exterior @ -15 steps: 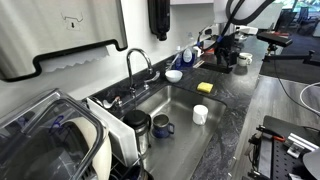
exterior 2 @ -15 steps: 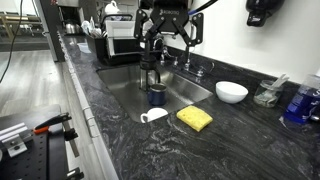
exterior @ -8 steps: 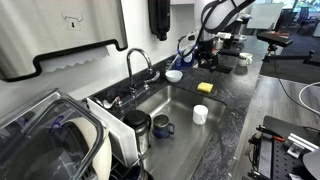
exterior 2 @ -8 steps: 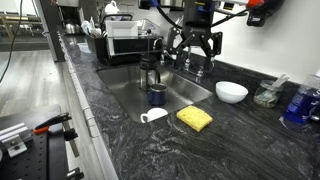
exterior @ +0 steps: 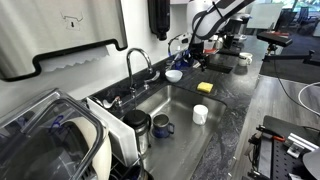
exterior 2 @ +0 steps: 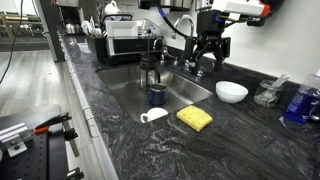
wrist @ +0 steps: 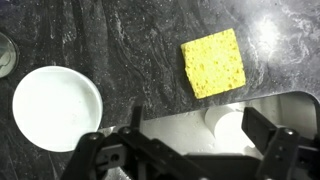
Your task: Place the white bowl next to the kitchen sponge
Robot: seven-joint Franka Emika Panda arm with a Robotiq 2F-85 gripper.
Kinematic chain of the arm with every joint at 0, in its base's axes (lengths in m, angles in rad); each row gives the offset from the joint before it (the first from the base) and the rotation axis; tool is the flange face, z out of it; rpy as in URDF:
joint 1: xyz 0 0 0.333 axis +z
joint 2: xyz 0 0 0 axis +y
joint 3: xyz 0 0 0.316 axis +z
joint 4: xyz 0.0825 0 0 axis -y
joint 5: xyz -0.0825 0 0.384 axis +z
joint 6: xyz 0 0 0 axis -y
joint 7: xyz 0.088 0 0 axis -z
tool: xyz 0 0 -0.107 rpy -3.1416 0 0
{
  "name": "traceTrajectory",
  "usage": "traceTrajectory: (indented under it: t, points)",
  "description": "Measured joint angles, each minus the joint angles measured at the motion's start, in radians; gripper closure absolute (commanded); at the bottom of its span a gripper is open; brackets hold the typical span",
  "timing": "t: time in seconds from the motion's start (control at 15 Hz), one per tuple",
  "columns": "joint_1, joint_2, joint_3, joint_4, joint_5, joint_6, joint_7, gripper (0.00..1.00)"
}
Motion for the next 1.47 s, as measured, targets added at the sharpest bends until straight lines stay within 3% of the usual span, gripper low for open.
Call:
traceTrajectory:
  t: [0.2, 0.47, 0.8, 1.2, 1.47]
  points:
    - [-0.002, 0.002, 0.004, 0.001, 0.002, 0.022, -0.001, 0.0]
    - [-0.024, 0.001, 0.041, -0.041, 0.04, 0.263, -0.061, 0.0]
    - [-0.101, 0.0, 0.117, -0.143, 0.177, 0.538, -0.31, 0.0]
    - [-0.235, -0.002, 0.244, -0.206, 0.418, 0.693, -0.633, 0.0]
    - [-0.312, 0.005, 0.326, -0.215, 0.55, 0.749, -0.77, 0.0]
